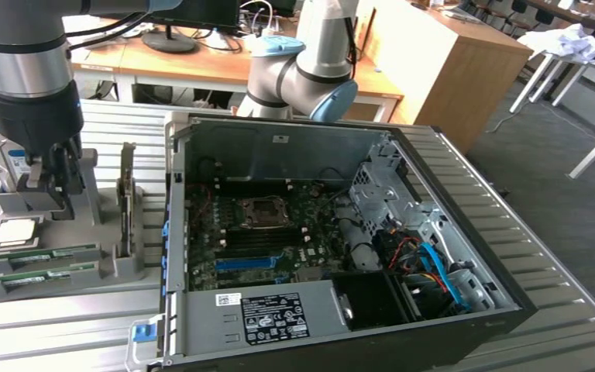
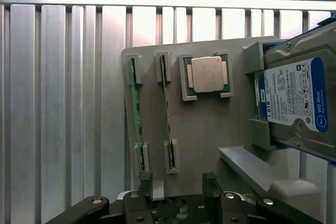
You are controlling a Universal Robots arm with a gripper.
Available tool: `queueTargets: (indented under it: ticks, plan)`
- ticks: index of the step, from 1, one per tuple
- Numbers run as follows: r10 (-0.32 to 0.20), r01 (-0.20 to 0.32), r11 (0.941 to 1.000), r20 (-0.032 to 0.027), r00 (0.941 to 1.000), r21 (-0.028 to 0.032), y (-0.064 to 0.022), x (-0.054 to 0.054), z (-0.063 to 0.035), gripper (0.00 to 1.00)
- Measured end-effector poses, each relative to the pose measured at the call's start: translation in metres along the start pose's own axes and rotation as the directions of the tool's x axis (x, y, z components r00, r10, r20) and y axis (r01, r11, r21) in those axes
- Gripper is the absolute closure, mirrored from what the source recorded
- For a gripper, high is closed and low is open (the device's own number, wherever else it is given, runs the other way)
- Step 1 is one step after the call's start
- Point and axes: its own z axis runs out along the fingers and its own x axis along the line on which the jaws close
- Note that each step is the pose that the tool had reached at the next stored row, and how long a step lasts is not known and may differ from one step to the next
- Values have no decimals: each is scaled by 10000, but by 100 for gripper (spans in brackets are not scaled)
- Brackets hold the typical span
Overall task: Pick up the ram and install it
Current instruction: 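Pick up the ram and move it above insertion slot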
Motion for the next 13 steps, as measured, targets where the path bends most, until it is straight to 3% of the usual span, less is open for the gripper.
queueTargets:
  ticks: [13]
  plan:
    - [0, 0, 10000, -1, 10000, -2, 21, 5, 34, 50]
